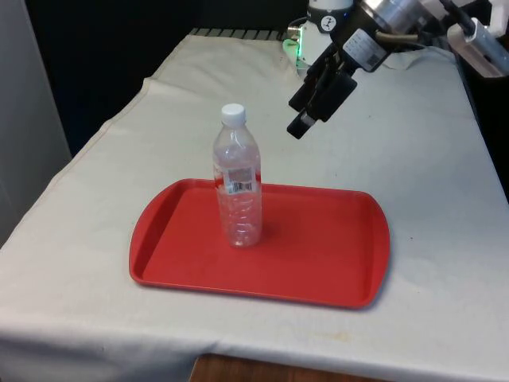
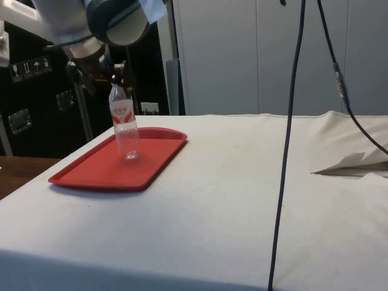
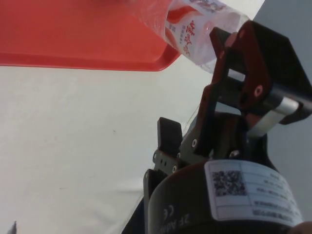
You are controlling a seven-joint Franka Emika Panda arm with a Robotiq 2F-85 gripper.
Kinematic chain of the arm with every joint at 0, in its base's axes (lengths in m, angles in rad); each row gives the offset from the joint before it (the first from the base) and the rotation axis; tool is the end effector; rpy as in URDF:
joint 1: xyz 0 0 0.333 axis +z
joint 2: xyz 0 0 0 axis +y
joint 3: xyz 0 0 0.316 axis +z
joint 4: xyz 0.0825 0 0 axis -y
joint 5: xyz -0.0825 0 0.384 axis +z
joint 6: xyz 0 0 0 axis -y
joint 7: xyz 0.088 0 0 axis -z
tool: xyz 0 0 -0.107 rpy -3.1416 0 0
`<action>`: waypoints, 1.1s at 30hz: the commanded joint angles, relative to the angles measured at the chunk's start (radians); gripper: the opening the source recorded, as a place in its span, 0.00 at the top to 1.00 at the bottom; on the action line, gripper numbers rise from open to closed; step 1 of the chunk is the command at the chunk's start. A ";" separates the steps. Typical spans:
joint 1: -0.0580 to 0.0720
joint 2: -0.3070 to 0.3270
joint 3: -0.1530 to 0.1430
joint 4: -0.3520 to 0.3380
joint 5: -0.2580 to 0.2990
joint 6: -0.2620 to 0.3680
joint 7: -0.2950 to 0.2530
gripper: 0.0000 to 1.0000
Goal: Place the bottle upright on the tray.
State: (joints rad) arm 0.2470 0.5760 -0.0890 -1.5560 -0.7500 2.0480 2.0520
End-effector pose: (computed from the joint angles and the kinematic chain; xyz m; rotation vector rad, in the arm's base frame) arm 0.6930 0.0821 0.3200 1.9388 -1.7935 0.8057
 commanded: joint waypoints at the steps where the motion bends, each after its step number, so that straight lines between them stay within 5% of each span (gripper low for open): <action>1: -0.010 -0.006 0.008 -0.002 0.023 0.012 -0.011 0.00; 5: -0.013 -0.011 0.008 0.000 0.042 0.011 -0.016 0.00; 6: -0.004 -0.006 0.000 0.004 0.029 0.000 -0.008 0.00; 7: -0.014 -0.013 0.007 0.002 0.053 0.011 -0.019 0.00; 13: -0.019 -0.022 0.007 0.005 0.084 0.009 -0.028 0.00; 14: -0.010 -0.017 0.000 0.008 0.068 0.000 -0.019 0.00; 15: -0.019 -0.023 0.007 0.006 0.089 0.009 -0.030 0.00; 23: -0.025 -0.035 0.007 0.009 0.133 0.008 -0.041 0.00; 24: -0.017 -0.031 0.000 0.010 0.118 0.000 -0.033 0.00; 25: -0.026 -0.037 0.007 0.009 0.138 0.008 -0.043 0.00; 33: -0.032 -0.048 0.007 0.011 0.182 0.008 -0.053 0.00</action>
State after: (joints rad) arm 0.2240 0.5330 -0.0890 -1.5450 -0.5870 2.0480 2.0090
